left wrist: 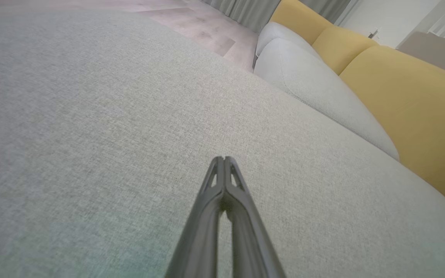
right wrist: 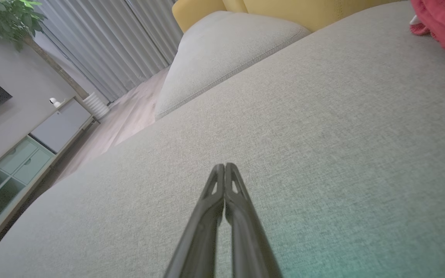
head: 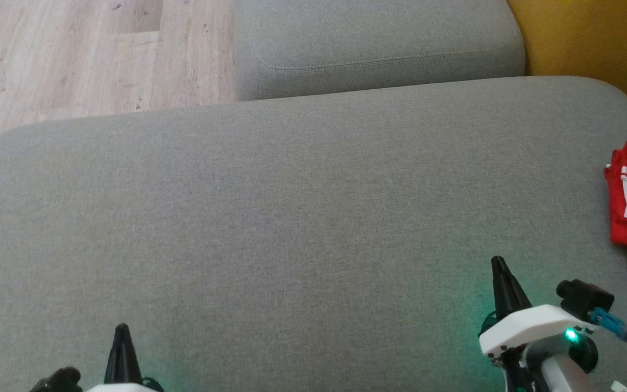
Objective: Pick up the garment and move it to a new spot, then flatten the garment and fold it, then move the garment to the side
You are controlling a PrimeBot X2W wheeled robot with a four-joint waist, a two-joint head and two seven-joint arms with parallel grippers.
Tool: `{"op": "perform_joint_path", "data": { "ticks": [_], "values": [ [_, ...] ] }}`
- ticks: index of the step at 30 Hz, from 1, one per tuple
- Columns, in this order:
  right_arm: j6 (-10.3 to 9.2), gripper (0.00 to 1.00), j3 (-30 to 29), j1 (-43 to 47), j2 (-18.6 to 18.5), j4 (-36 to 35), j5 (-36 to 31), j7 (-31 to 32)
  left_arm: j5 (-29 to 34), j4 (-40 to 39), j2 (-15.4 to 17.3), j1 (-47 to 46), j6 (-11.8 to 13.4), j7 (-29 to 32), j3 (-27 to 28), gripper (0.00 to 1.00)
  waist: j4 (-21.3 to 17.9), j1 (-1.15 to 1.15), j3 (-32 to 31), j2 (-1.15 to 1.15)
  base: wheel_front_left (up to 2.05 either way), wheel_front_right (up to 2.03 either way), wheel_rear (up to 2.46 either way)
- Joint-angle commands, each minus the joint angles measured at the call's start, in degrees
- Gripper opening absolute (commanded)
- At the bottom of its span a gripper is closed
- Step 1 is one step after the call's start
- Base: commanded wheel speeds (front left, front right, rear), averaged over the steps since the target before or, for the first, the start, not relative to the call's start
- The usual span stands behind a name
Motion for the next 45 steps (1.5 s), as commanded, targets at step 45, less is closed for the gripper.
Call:
{"op": "perform_joint_path", "data": {
  "ticks": [45],
  "values": [
    [-0.03,0.0,-6.32,-0.46,0.03,-11.39,30.77,8.24,-29.3,-7.09,0.23,-6.04,-1.26,7.88,3.6,0.0,0.86,0.0,0.94,0.0,0.0,0.0,0.0]
  ]
}}
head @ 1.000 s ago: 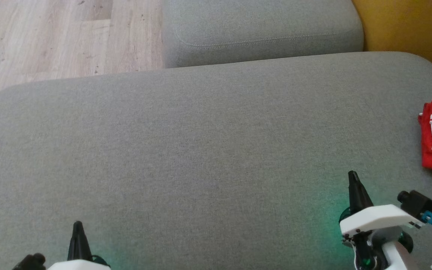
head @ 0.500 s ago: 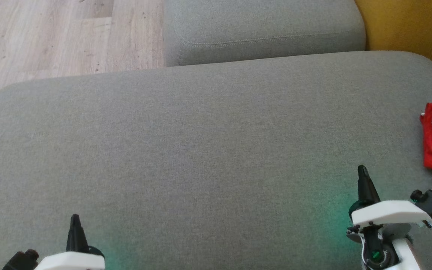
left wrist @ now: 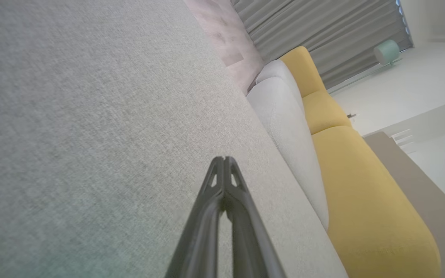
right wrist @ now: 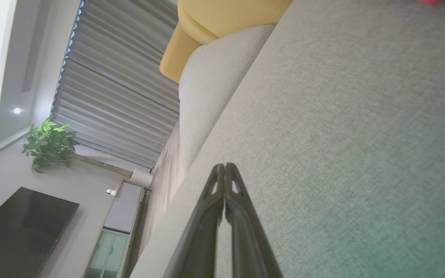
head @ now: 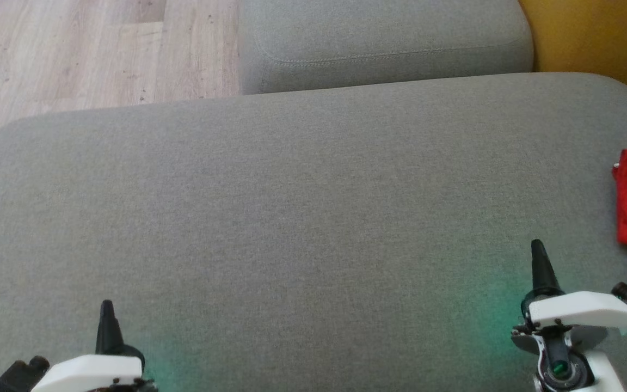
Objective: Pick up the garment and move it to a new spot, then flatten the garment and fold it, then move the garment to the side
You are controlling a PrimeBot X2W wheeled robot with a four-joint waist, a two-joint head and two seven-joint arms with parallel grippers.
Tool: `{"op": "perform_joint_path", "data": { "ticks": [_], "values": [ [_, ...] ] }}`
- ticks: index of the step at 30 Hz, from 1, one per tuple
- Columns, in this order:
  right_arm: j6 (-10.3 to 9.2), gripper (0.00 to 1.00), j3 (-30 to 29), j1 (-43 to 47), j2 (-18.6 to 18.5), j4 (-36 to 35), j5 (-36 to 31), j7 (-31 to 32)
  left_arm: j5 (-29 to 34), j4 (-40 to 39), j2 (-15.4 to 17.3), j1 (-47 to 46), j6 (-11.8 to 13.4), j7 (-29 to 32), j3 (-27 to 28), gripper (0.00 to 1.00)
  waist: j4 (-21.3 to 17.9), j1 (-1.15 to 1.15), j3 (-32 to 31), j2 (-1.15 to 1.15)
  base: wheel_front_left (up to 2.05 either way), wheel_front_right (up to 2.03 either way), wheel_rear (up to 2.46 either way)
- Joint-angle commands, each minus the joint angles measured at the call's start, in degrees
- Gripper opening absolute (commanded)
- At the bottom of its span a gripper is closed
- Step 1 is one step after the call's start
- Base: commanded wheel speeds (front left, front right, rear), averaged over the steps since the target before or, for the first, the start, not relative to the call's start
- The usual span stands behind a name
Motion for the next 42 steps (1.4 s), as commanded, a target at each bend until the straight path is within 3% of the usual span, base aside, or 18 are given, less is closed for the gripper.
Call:
{"op": "perform_joint_path", "data": {
  "ticks": [1,42],
  "values": [
    [-0.03,0.0,0.2,-1.68,-0.24,-2.97,2.11,0.5,-1.9,-2.33,0.24,-2.96,-0.44,0.46,1.85,0.0,0.04,0.0,0.04,0.0,0.0,0.0,0.0],
    [-0.04,0.0,-4.89,-0.22,-0.15,-10.62,27.22,7.15,-25.9,-6.55,0.33,-5.61,-1.38,7.07,3.91,0.0,0.76,0.0,0.83,0.0,0.0,0.0,0.0]
  ]
}}
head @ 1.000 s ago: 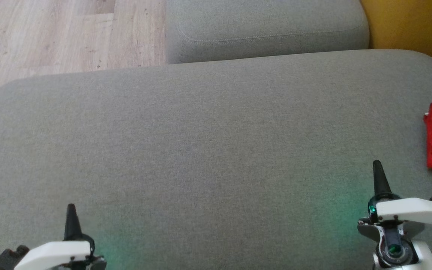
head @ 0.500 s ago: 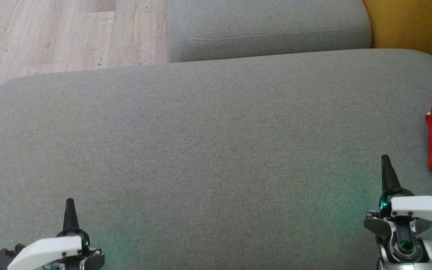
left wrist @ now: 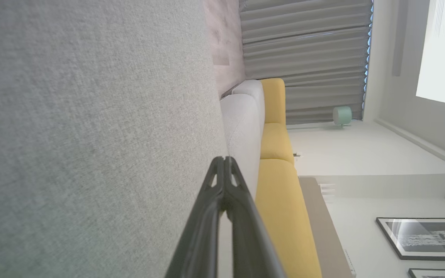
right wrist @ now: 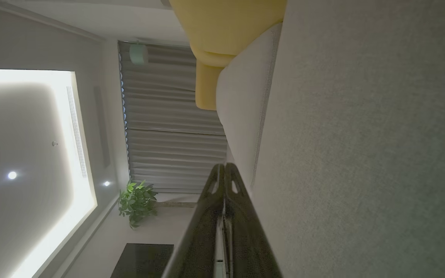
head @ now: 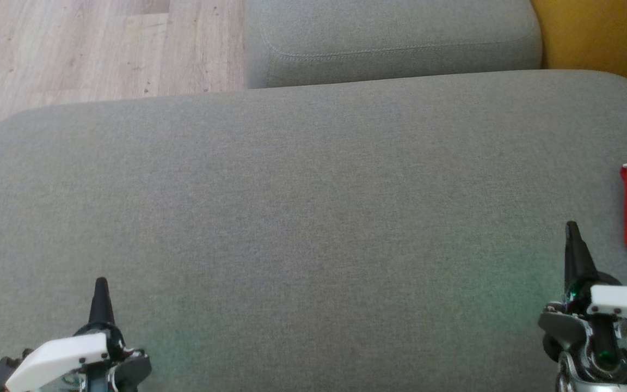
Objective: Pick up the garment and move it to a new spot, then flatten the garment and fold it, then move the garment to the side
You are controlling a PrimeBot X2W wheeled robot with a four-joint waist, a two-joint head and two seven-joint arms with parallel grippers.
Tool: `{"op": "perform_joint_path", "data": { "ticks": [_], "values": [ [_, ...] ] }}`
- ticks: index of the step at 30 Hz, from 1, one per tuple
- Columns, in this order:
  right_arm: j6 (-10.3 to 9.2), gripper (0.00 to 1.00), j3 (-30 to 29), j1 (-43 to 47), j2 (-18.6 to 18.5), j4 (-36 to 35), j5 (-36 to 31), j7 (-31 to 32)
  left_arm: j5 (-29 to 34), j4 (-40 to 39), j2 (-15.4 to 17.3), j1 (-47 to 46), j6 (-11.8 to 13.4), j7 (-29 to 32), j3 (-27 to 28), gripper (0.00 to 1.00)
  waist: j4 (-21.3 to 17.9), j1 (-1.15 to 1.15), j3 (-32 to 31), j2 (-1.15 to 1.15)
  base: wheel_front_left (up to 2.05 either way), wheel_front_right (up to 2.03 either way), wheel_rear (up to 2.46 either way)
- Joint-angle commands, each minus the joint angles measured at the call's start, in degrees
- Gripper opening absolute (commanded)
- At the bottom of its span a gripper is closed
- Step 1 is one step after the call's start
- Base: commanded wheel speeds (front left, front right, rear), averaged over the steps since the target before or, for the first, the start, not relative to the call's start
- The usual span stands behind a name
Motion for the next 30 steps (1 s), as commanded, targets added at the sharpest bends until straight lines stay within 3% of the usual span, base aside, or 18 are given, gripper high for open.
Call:
{"op": "perform_joint_path", "data": {
  "ticks": [1,9,30],
  "values": [
    [-0.04,0.0,0.64,-0.92,-0.23,-2.62,1.77,0.61,-1.46,-2.43,0.34,-3.38,-0.67,0.67,2.25,0.0,0.02,0.0,0.03,0.0,0.0,0.0,0.0],
    [-0.04,0.0,-0.31,-0.65,-0.21,-4.05,6.49,1.86,-5.96,-3.22,0.36,-3.88,-0.85,1.91,2.63,0.0,0.16,0.0,0.17,0.0,0.0,0.0,0.0],
    [-0.04,0.0,-0.31,-0.65,-0.21,-4.05,6.49,1.86,-5.96,-3.23,0.36,-3.88,-0.85,1.91,2.63,0.0,0.16,0.0,0.17,0.0,0.0,0.0,0.0]
  ]
}}
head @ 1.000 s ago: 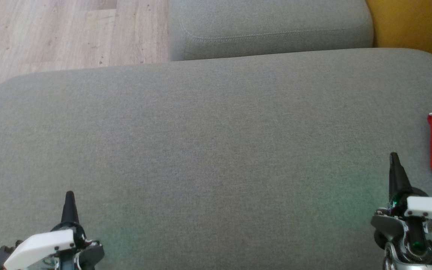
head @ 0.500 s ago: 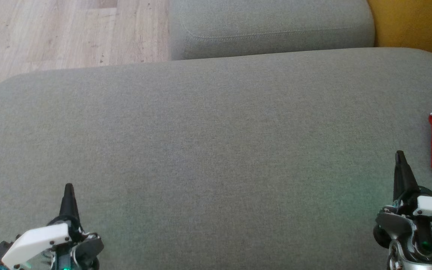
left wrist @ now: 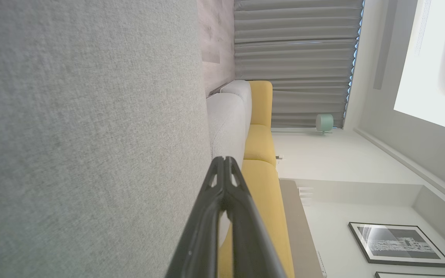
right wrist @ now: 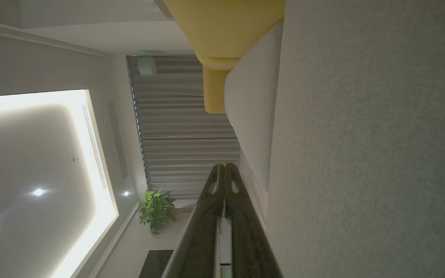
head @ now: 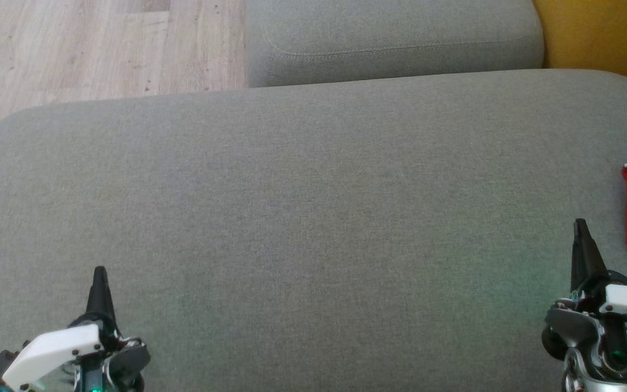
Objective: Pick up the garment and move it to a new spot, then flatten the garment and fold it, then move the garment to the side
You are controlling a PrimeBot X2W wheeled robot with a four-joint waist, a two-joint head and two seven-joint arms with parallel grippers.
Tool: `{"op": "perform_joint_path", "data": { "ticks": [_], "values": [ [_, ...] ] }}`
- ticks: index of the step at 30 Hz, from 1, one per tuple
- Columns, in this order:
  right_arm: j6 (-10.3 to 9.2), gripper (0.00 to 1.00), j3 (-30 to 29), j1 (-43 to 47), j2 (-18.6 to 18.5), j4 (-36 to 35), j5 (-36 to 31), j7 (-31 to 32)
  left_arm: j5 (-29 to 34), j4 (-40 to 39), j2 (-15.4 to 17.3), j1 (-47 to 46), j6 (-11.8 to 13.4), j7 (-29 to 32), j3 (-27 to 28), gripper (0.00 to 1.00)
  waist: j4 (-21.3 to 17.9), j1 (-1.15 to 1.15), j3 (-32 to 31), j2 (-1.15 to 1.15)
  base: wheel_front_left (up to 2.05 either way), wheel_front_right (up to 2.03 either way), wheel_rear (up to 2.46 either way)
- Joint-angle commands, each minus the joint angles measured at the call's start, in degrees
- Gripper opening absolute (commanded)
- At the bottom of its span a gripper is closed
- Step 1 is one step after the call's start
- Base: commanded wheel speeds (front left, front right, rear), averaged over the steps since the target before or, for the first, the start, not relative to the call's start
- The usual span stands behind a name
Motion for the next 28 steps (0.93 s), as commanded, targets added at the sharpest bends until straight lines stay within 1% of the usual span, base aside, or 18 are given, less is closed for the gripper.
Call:
{"op": "perform_joint_path", "data": {
  "ticks": [1,28],
  "values": [
    [-0.04,0.0,1.18,-1.24,-0.26,-2.36,0.4,0.34,-0.31,-2.09,0.36,-2.73,-0.41,0.42,2.34,0.0,0.0,0.0,0.0,0.0,0.0,0.0,0.0],
    [-0.04,0.0,1.18,-1.24,-0.26,-2.36,0.41,0.34,-0.31,-2.1,0.36,-2.73,-0.41,0.42,2.33,0.0,0.0,0.0,0.0,0.0,0.0,0.0,0.0]
  ]
}}
